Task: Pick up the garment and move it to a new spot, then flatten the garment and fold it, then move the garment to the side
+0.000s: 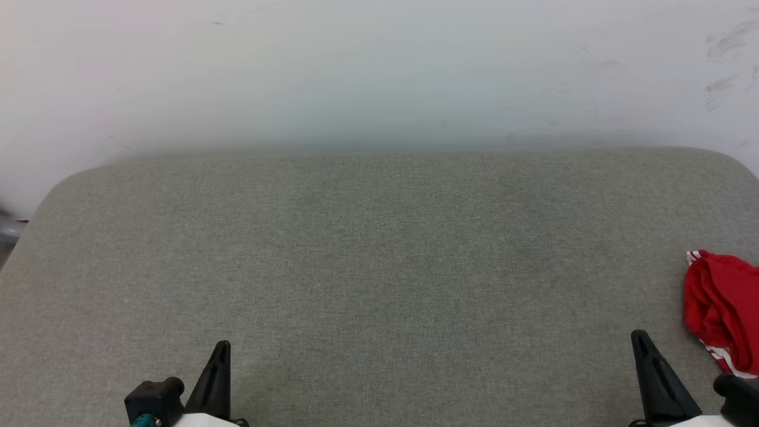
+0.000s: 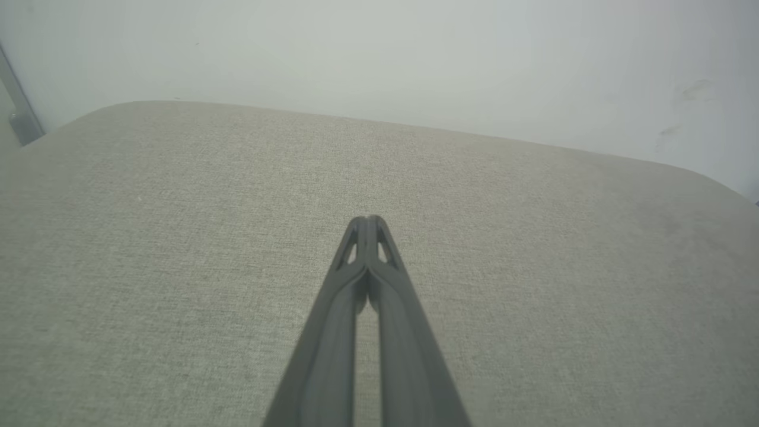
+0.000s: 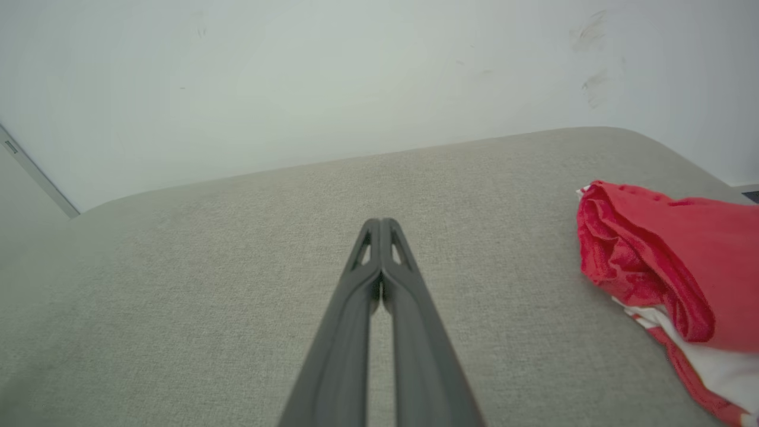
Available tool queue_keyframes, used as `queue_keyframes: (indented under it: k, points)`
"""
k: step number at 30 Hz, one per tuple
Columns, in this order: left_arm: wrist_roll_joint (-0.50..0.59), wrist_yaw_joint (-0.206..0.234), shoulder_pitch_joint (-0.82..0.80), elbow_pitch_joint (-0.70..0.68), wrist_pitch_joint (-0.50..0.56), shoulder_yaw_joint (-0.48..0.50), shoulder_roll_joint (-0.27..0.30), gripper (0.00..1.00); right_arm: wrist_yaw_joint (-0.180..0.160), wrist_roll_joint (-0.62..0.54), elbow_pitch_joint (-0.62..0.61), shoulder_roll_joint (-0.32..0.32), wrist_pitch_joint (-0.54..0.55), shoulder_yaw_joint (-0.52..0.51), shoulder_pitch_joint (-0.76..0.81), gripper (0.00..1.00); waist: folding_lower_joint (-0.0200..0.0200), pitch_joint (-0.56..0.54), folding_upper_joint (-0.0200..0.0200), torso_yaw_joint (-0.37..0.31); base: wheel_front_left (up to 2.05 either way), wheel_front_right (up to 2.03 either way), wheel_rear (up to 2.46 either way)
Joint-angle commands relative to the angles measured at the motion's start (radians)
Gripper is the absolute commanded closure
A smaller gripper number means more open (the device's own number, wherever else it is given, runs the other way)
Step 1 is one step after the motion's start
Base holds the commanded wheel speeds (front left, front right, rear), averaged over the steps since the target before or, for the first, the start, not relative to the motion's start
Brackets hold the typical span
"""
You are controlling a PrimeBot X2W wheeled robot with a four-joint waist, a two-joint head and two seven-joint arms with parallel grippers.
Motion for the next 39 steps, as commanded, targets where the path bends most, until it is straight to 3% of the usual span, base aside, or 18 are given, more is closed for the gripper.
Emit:
queue_keyframes:
  k: [1,19,39]
  points:
    - [-0.038,-0.003,-0.029,-0.013,0.006,0.01,0.001,1.0,0.0,0.042,-0.004,-0.008,0.001,0.002,-0.026,1.0,0.0,0.0,0.0,0.0,0.0,0.0,0.0]
    - [-0.354,-0.013,-0.065,-0.007,0.081,0.036,-0.011,1.0,0.0,0.376,0.09,-0.024,0.011,0.018,-0.103,1.0,0.0,0.004,0.0,0.001,0.0,0.0,0.0]
    - [-0.637,-0.023,-0.102,0.004,0.153,0.064,-0.023,1.0,0.0,0.667,0.172,-0.032,0.026,0.024,-0.169,1.0,0.0,0.008,0.0,0.002,0.0,0.0,0.0]
